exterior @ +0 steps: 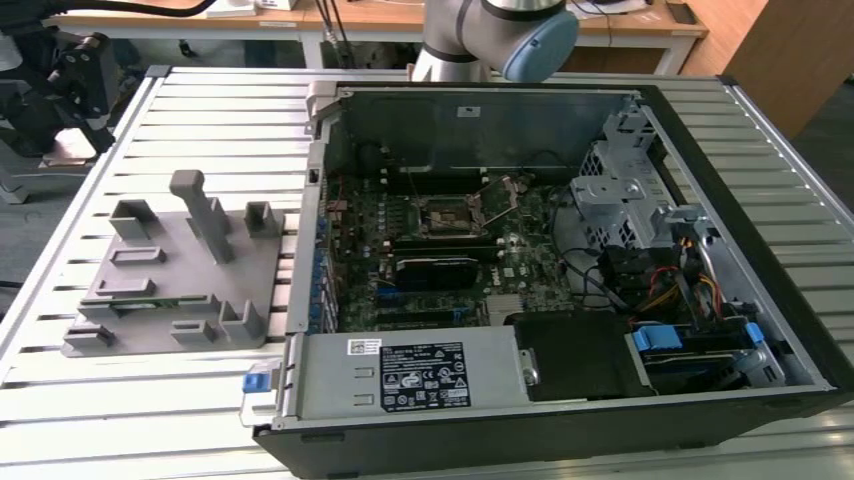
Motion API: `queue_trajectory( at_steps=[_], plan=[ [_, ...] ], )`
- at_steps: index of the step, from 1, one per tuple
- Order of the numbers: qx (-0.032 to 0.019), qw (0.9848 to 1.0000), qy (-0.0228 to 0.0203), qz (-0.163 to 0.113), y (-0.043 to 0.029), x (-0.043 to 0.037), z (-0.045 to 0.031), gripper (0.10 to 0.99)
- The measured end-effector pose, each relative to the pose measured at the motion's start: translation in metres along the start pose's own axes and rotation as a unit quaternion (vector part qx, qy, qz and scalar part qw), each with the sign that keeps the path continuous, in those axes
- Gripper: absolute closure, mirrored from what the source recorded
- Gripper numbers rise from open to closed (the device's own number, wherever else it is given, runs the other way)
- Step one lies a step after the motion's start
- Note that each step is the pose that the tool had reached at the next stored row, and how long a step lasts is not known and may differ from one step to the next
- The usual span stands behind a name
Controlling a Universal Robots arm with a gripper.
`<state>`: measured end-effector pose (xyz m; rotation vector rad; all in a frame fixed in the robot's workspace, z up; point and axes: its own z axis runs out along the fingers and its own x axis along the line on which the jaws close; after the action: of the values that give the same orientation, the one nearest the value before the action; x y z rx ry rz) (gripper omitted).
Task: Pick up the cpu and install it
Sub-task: 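Pick up the cpu and move it towards the insertion slot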
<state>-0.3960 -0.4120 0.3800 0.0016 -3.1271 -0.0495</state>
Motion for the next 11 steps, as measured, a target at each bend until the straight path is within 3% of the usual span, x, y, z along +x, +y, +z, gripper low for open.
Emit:
queue_trajectory(
  at_steps=[11],
  plan=[
    [0.0000,1.0000,0.0000,0.000,0.0000,-0.0078,-0.0001,0.561]
  ],
)
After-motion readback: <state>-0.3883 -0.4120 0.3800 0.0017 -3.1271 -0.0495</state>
